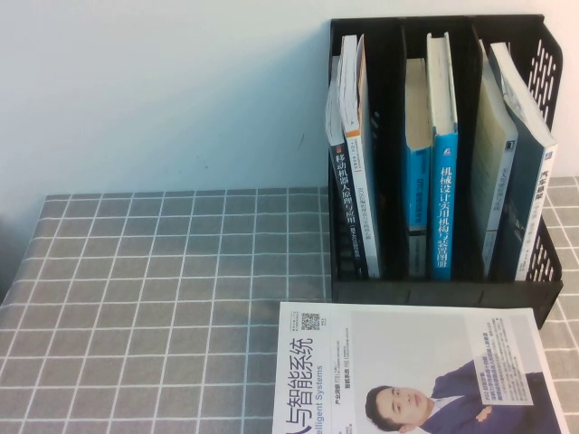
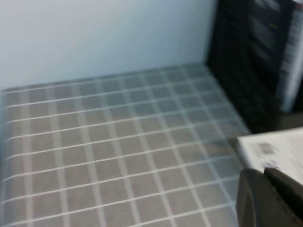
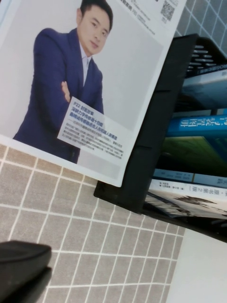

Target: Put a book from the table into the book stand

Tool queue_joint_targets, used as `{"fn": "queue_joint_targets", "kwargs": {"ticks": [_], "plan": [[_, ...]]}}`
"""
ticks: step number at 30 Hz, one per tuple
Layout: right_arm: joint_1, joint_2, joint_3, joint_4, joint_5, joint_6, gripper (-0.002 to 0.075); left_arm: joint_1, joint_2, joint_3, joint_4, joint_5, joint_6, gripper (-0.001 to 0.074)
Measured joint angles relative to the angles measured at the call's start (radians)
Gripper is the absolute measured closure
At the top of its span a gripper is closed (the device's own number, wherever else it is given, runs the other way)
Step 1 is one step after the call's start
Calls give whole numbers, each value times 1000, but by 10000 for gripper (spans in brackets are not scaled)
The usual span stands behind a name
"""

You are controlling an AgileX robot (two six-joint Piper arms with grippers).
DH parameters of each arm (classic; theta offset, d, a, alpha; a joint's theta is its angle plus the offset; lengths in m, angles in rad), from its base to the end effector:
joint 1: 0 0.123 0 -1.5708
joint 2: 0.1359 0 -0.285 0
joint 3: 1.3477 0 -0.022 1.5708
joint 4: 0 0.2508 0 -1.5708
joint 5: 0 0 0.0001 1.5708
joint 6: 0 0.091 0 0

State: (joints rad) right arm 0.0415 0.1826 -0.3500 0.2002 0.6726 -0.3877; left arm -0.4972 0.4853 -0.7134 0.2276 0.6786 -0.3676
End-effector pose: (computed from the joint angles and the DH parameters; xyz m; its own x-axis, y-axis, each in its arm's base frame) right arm 0.0488 0.0133 0.2608 -0.3508 -0.2413 -0.9048 -0.2412 0.9569 -0.1616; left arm 0.0804 -0.0289 0.3565 -0.3633 -0.0147 -0.9316 0.2921 0.9477 -0.1289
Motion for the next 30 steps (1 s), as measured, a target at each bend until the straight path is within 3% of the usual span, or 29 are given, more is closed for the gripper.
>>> {"fn": "queue_joint_targets", "kwargs": {"ticks": [5,14,26,30], "plan": [[0,0,0,0,0,0,729,204,-197,121,-95,-24,18,737],[0,0,0,0,0,0,729,434,-425,402,-275,-65,50,738],[0,0,0,0,0,0,729,476,-446,727,-319,-506,252,738],[0,0,0,0,0,0,729,476,-454,734,-340,-448,302,738]]}}
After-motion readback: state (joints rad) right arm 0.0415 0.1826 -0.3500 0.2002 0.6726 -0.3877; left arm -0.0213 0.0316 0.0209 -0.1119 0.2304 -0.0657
